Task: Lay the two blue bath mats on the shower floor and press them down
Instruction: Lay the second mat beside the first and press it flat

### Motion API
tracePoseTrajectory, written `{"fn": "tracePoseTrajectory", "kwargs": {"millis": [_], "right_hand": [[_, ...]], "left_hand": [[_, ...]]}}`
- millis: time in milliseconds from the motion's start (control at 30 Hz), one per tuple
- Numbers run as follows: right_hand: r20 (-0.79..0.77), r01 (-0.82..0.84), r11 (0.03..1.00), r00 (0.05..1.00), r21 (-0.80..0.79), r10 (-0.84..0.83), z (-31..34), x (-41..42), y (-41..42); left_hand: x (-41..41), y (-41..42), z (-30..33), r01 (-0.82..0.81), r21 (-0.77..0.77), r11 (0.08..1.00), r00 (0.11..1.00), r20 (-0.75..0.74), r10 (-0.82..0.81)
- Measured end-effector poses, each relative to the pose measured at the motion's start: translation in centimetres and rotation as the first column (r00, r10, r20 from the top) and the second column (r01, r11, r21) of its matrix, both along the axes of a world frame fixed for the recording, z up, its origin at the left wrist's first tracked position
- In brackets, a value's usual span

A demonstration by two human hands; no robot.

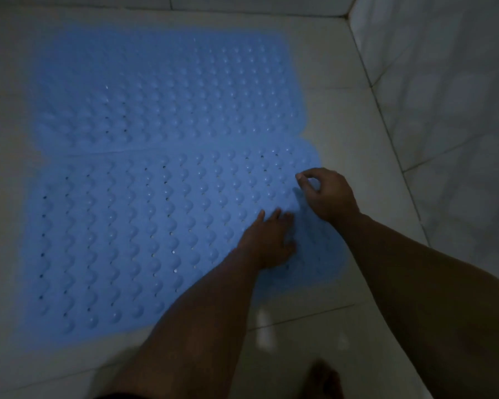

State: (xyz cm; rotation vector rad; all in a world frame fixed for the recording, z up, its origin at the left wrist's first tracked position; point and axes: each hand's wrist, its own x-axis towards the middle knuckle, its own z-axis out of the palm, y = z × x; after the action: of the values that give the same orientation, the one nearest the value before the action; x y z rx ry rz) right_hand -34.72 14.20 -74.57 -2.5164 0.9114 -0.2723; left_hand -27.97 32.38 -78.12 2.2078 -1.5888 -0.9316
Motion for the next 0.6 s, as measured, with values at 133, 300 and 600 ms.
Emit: {"fn": "tracePoseTrajectory", "kwargs": {"millis": [133,300,600], "right_hand": [[-0.06,-0.01,1.0,0.998,0.026,0.011,0.4,1.1,4.3],[-0.272,-0.263,0.964,0.931,-0.038,0.244,-5.2,-0.5,12.8],[-0.298,-0.245,0.951,0.937,-0.188,0.183,-8.5,-1.7,16.2]], "left_hand": [[4.6,2.7,1.4,-0.258,-0.228,0.939,0.947,0.131,0.292],[6.3,6.5,0.0,-0.374,-0.289,0.881,0.852,0.268,0.45],[7.4,8.9,-3.2,-0.312,-0.451,0.836,0.845,0.271,0.462]]}}
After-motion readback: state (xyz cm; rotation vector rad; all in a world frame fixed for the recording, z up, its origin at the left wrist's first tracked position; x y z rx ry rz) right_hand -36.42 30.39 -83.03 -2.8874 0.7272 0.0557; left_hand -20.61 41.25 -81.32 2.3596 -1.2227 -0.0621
